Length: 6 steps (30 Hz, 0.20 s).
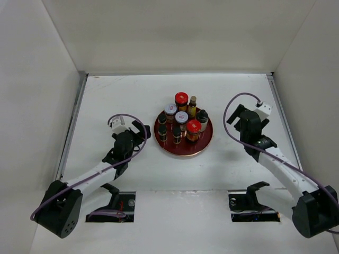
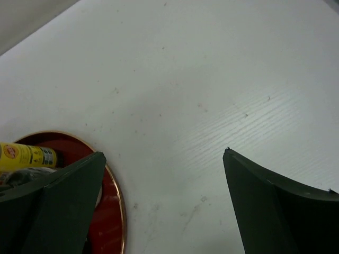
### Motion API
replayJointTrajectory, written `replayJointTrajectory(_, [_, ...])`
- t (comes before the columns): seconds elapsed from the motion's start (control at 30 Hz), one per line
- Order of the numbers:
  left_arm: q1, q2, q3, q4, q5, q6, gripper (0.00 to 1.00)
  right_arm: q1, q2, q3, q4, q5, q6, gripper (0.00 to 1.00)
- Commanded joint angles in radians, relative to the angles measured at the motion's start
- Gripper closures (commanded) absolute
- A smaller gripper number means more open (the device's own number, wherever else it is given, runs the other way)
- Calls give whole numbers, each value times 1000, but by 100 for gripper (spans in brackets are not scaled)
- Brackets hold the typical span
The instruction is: Organize the condiment bottles
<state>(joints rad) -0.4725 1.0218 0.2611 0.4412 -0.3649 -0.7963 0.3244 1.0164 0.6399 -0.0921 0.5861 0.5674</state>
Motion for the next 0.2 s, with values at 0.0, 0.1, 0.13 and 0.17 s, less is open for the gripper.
replayJointTrajectory(0.0, [-7, -40, 27, 14, 1, 3, 0, 0, -41, -3, 15, -25, 46, 0])
replayJointTrajectory(0.1, [-13, -46, 26, 17, 3, 12, 0, 0, -47, -8, 2, -9, 51, 0])
replayJointTrajectory(0.13, [-19, -45, 26, 19, -2, 14, 0, 1, -45, -2, -14, -15, 51, 0])
replayJointTrajectory(0.17, [-22, -45, 26, 21, -5, 14, 0, 11, -44, 7, -36, -15, 54, 0])
